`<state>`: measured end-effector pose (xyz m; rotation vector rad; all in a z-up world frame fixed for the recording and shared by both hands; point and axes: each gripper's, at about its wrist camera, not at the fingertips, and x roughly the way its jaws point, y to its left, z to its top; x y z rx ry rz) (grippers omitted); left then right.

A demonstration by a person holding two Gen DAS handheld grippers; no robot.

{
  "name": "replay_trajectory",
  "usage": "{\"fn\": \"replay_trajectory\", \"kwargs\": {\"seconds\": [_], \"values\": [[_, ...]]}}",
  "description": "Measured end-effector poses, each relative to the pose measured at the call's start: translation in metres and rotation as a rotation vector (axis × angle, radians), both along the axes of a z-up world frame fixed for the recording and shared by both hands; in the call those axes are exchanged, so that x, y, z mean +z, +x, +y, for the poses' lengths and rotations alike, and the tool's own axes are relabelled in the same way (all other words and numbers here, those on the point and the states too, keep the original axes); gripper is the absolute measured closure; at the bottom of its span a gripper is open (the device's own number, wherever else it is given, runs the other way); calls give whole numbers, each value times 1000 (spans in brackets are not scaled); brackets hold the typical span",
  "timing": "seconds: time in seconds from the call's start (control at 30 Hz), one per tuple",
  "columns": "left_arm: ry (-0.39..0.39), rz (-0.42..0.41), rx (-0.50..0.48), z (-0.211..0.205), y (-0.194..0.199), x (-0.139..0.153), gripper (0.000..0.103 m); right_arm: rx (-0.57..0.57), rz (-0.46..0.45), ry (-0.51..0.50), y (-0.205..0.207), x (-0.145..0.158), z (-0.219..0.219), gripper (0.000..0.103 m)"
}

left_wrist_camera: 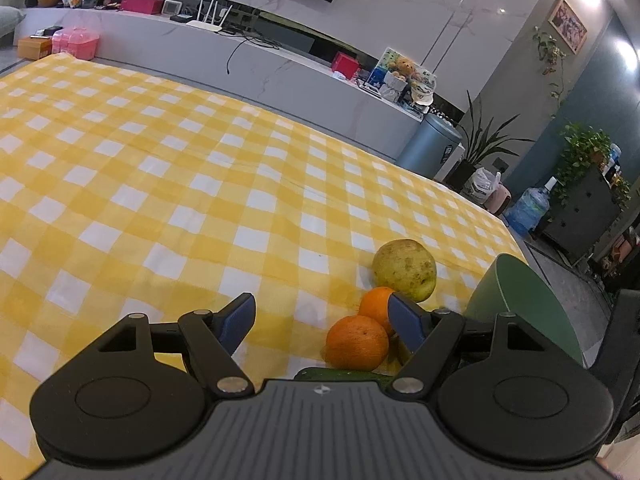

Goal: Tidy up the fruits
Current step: 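Move the right tool to the large pear and the left tool to the other pear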

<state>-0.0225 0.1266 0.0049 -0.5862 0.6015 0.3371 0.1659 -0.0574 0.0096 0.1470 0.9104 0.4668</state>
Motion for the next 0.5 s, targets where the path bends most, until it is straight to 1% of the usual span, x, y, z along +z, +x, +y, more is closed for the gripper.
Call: {"fn": "replay_trajectory", "kwargs": {"seconds": [0.03,0.07,0.27,0.43,0.5], "values": [[-3,2,0,0,0,0,14,10,-14,-23,-1,-2,2,40],[-4,2,2,0,0,0,14,15,-21,-23,-1,-3,2,40],[0,-1,-1,1,-3,0,14,17,8,-12,-1,-2,-6,40],[0,3,-4,3,-4,-1,14,23,-17,-30,-1,-2,-1,40],[1,4,-7,3,-4,-1,14,24,0,-16,2,-5,0,40]]}}
